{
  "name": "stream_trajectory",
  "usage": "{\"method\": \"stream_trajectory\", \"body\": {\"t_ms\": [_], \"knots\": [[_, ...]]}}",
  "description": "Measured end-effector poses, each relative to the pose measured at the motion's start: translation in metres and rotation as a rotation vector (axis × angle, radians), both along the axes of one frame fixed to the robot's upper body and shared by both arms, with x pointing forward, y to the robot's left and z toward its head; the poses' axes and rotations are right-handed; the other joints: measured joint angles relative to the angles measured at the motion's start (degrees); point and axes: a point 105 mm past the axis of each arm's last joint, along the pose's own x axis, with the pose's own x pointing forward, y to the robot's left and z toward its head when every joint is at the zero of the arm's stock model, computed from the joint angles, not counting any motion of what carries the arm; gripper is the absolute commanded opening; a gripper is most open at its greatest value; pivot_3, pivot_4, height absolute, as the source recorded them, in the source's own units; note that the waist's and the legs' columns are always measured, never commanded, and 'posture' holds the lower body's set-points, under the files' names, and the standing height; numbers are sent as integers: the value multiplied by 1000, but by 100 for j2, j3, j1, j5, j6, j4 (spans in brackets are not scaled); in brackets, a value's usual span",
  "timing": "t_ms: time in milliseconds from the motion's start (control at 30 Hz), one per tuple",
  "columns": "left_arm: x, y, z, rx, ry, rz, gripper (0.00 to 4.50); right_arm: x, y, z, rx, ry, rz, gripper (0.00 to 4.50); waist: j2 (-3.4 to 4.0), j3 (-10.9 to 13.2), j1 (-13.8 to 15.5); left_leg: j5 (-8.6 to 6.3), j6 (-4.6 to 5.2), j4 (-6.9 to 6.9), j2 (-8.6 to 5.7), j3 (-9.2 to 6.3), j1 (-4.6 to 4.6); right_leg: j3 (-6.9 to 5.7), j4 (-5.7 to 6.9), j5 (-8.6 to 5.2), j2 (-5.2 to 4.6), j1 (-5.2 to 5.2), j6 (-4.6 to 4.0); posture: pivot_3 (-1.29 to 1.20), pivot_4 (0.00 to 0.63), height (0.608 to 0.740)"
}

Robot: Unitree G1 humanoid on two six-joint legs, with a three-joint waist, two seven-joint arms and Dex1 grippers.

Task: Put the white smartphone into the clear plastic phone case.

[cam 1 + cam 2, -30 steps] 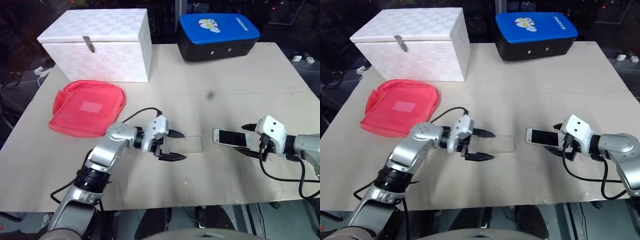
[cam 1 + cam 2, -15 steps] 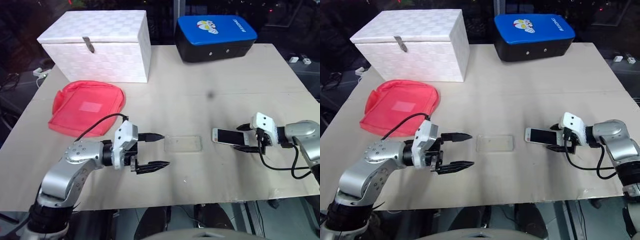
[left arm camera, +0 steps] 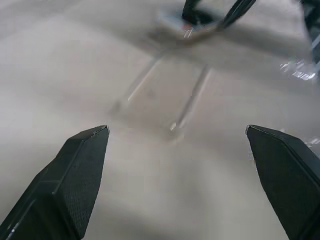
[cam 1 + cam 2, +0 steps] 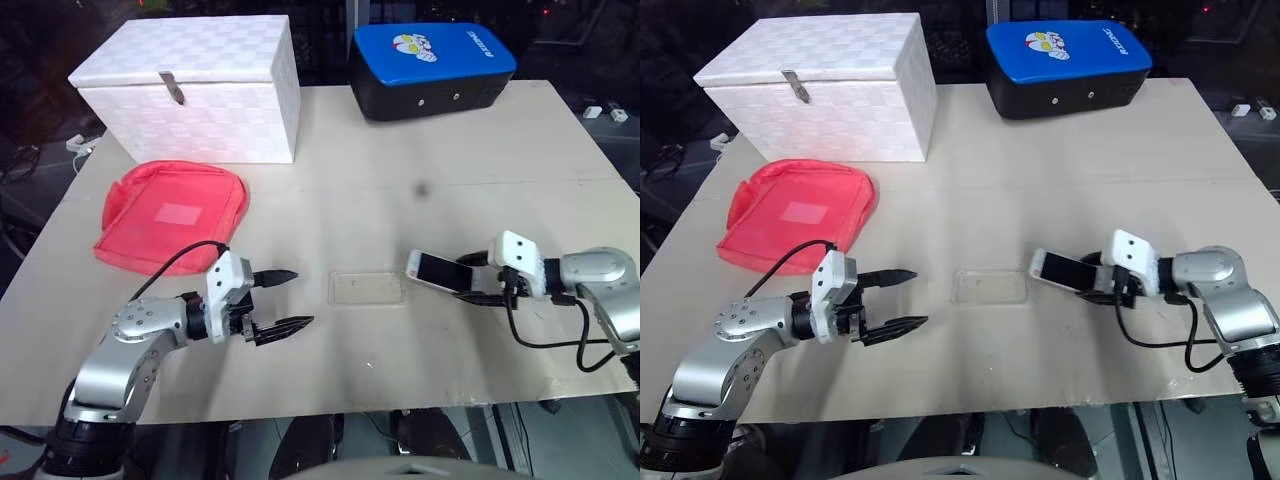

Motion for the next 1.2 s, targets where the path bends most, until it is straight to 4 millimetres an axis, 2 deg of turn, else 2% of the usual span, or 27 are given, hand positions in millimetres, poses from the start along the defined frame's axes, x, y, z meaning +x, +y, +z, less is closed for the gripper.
{"method": "stream_trajectory", "body": {"t_ms": [67,167,267,333,467,800,1033,1067,1100,1133,1200], "knots": [[3,5,-3,0,5,18,4500,-3,15,14,7,-43,31,2887,0,0,13,0,0,0,-1,0,-12,0,-3,0,-1,-10,0,0,150,740],[7,11,-7,8,1,32,4500,-7,39,22,7,-72,82,2887,-2,0,17,0,0,1,-3,0,-23,0,-6,0,-2,-20,1,0,150,740],[11,14,-7,22,-16,32,4500,-12,64,17,-9,-49,142,2887,-1,0,14,1,-2,2,-3,-2,-38,-4,-5,0,-2,-36,1,0,150,740],[13,14,-6,24,-26,32,4500,-11,76,5,-68,-42,172,2887,-1,0,17,1,-2,3,-4,-3,-42,-6,-7,0,-3,-37,1,0,150,740],[13,11,-7,24,-25,29,4500,-6,76,-13,-157,-36,165,2887,-2,0,21,1,-2,4,-6,-4,-46,-7,-7,0,-4,-41,1,0,150,740],[7,2,-9,24,-25,35,4500,-9,77,-12,-229,-105,230,2887,-6,-2,11,2,-4,5,-6,-5,-44,-7,-5,0,-3,-39,1,0,150,740],[7,-2,-7,23,-30,40,4500,-10,78,-12,-241,-72,214,2887,-6,-3,10,3,-4,4,-6,-5,-43,-7,-5,0,-3,-40,1,0,150,740],[7,-2,-8,22,-27,45,4500,-11,79,-12,-243,-61,212,3791,-6,-3,11,3,-4,4,-6,-5,-43,-7,-5,0,-3,-40,1,0,150,740],[7,-2,-8,21,-27,47,4500,-13,79,-15,-250,-41,216,4227,-6,-3,12,2,-4,5,-6,-6,-43,-8,-5,0,-3,-40,1,0,150,740],[7,-2,-8,20,-26,47,4500,-15,80,-17,-249,-24,218,4440,-5,-2,12,3,-4,4,-6,-6,-44,-8,-5,0,-3,-40,1,0,150,740],[7,-3,-8,17,-26,46,4500,-15,81,-17,-240,-17,219,4440,-5,-2,11,3,-4,4,-6,-5,-44,-7,-4,0,-2,-41,1,0,150,740]]}}
